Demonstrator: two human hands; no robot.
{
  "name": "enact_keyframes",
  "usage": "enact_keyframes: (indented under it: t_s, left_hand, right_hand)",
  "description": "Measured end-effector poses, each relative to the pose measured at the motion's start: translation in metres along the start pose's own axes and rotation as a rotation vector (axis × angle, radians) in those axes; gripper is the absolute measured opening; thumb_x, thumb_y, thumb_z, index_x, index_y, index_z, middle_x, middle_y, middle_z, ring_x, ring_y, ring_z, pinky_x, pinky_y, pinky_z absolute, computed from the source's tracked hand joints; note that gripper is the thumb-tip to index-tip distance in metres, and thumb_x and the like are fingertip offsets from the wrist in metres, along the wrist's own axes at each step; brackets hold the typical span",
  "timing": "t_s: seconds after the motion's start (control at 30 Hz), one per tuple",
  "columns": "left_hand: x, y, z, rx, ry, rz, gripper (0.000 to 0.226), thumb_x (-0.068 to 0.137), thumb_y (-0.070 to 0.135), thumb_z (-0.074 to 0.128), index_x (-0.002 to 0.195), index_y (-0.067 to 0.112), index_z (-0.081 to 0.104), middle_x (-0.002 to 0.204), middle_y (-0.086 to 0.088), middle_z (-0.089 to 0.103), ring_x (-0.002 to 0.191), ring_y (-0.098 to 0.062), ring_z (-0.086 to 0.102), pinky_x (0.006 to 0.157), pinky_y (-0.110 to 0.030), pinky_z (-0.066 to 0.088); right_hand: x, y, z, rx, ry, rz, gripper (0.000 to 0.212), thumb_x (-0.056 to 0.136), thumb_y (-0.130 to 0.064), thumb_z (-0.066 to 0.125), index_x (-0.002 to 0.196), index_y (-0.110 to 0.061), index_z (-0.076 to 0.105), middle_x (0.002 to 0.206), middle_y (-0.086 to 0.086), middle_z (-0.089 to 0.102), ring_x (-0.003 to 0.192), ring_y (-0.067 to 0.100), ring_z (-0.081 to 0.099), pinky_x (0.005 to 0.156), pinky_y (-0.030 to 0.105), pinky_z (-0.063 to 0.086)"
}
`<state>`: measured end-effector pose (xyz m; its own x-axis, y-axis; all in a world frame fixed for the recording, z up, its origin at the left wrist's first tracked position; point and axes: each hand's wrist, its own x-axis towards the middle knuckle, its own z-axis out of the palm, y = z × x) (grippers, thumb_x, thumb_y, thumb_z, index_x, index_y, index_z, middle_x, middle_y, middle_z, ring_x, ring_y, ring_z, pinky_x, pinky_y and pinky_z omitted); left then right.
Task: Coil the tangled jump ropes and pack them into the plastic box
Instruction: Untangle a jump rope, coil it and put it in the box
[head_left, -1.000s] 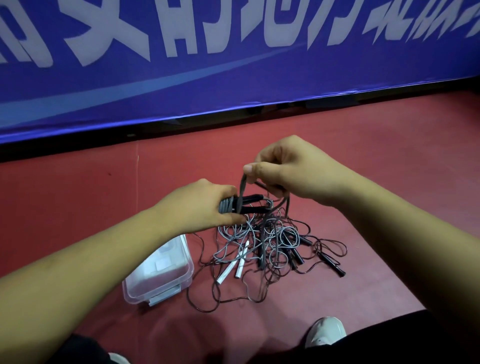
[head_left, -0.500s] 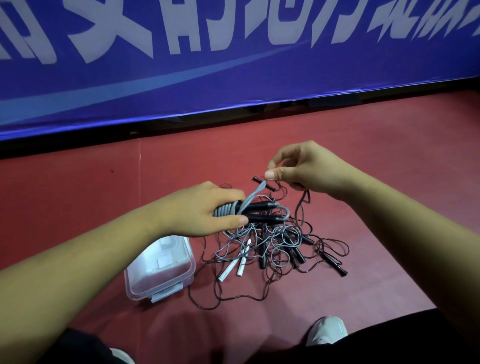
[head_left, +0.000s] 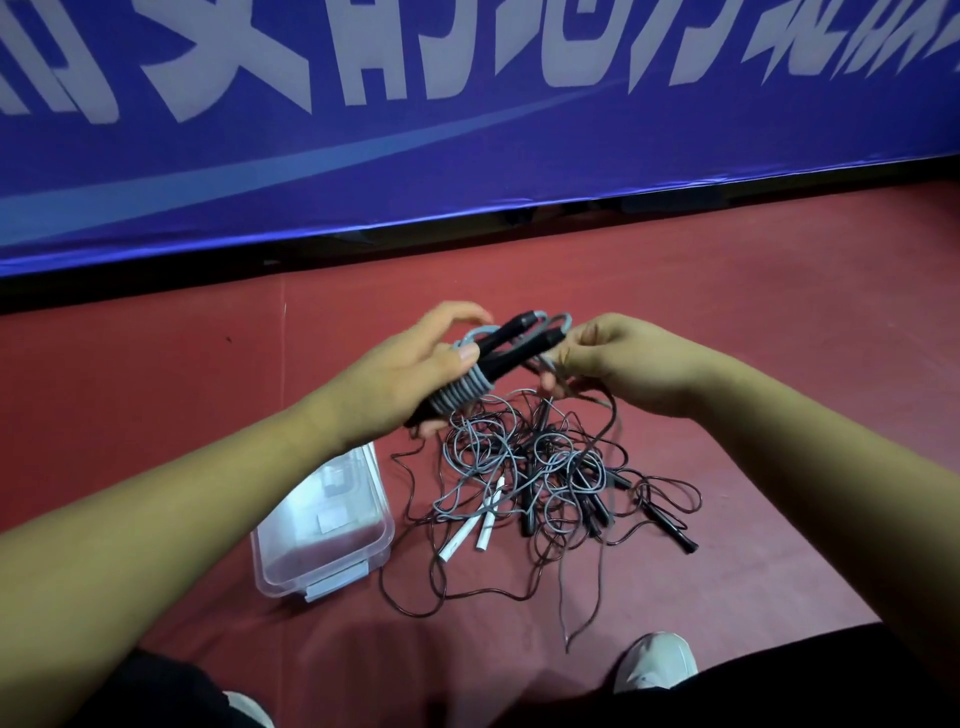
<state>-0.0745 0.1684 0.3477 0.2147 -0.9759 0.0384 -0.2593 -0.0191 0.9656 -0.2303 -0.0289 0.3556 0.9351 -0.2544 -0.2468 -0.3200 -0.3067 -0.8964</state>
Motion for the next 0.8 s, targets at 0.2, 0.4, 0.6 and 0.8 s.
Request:
enact_keyframes:
  t_s: [0.2,0.4,0.6,0.8]
  left_hand:
    - [0.01,0.005,-0.005,-0.271,0.209,0.028,0.031,0.095,0.033,0.046,0.121,0.021,0.057,0.073,-0.019,0.06,0.044,-0.022,0.046,0.048,-0.026,0.035]
    - [0.014,0.005,-0.021,-0.187,0.381,-0.043,0.015,0.103,0.029,0.049,0.111,0.017,0.053,0.073,-0.009,0.063,0.044,-0.02,0.048,0.047,-0.025,0.036]
    - [0.022,-0.005,-0.035,-0.056,0.502,-0.13,0.005,0.1,0.028,0.055,0.102,0.025,0.052,0.079,-0.009,0.066,0.045,-0.015,0.052,0.041,-0.02,0.04]
    - [0.024,-0.019,-0.064,0.223,0.602,-0.162,0.022,0.097,0.027,0.061,0.111,0.017,0.048,0.08,-0.009,0.066,0.045,-0.013,0.058,0.047,-0.025,0.049]
  right_hand:
    - [0.0,-0.008,0.013,0.284,-0.046,-0.055,0.025,0.099,-0.034,0.053,0.09,-0.011,0.058,0.062,0.004,0.039,0.056,0.019,0.04,0.056,0.029,0.035]
    - [-0.006,-0.019,0.016,0.164,-0.037,-0.034,0.019,0.102,-0.02,0.051,0.093,-0.006,0.061,0.062,0.006,0.053,0.063,0.021,0.06,0.058,0.021,0.047]
    - [-0.018,-0.041,0.014,0.064,-0.053,0.026,0.025,0.103,-0.015,0.05,0.104,0.007,0.062,0.059,0.006,0.055,0.051,0.019,0.058,0.05,0.025,0.046]
    - [-0.035,-0.07,0.019,-0.286,0.033,-0.058,0.025,0.101,-0.032,0.055,0.09,-0.02,0.074,0.062,0.001,0.049,0.055,0.014,0.049,0.058,0.032,0.043]
